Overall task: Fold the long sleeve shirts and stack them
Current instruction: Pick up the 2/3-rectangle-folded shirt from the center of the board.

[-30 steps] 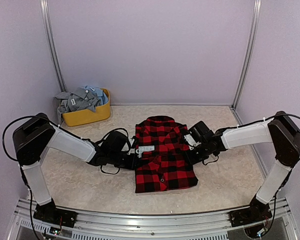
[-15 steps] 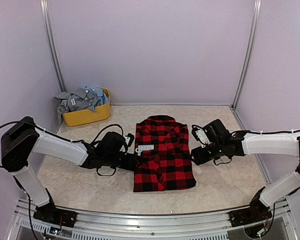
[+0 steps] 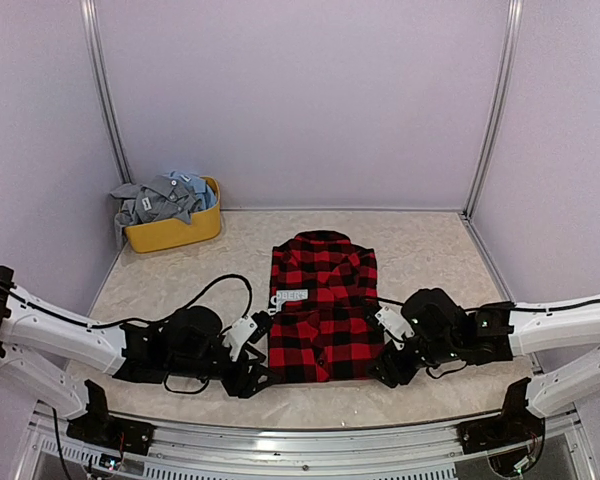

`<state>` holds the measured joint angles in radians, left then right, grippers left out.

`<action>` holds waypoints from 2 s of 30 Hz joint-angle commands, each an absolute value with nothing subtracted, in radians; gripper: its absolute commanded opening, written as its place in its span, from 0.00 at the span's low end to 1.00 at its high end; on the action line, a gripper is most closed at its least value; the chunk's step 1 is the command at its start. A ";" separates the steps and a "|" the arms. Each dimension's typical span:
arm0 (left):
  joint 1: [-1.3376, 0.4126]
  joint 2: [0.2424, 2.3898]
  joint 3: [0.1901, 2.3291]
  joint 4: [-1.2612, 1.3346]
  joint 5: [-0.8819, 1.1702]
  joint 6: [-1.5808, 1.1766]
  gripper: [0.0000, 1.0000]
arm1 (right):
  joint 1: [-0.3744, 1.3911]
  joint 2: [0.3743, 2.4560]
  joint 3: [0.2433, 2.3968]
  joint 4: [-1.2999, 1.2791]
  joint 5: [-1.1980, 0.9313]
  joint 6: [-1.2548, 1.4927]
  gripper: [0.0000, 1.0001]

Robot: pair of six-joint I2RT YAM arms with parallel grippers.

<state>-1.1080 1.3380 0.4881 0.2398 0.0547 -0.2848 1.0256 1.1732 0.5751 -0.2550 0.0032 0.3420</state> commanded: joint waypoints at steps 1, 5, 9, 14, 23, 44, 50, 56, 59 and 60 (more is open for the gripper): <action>-1.150 1.336 0.471 0.281 0.052 -0.119 0.62 | 1.077 1.201 0.561 -0.221 0.045 0.363 0.62; -1.204 1.383 0.486 0.286 -0.036 -0.038 0.61 | 1.093 1.243 0.563 -0.220 0.069 0.356 0.62; -1.233 1.423 0.508 0.301 -0.121 0.028 0.58 | 1.093 1.276 0.569 -0.215 0.077 0.348 0.58; -1.249 1.463 0.545 0.302 -0.151 0.114 0.57 | 1.093 1.318 0.574 -0.224 0.058 0.372 0.55; -1.250 1.573 0.610 0.226 -0.134 0.242 0.53 | 1.092 1.361 0.570 -0.229 0.021 0.406 0.55; -1.247 1.776 0.734 0.099 -0.185 0.241 0.10 | 1.080 1.186 0.589 -0.279 -0.037 0.423 0.66; -1.247 1.701 0.680 0.139 -0.104 0.212 0.00 | 1.078 1.156 0.578 -0.282 -0.047 0.436 0.68; -1.201 1.595 0.739 0.028 0.120 0.153 0.00 | 1.100 1.128 0.581 -0.265 -0.063 0.414 0.71; -1.166 1.578 0.776 -0.070 0.231 0.131 0.00 | 1.134 1.123 0.587 -0.256 -0.038 0.407 0.75; -1.165 1.575 0.787 -0.084 0.260 0.122 0.00 | 1.147 1.123 0.587 -0.253 -0.030 0.407 0.76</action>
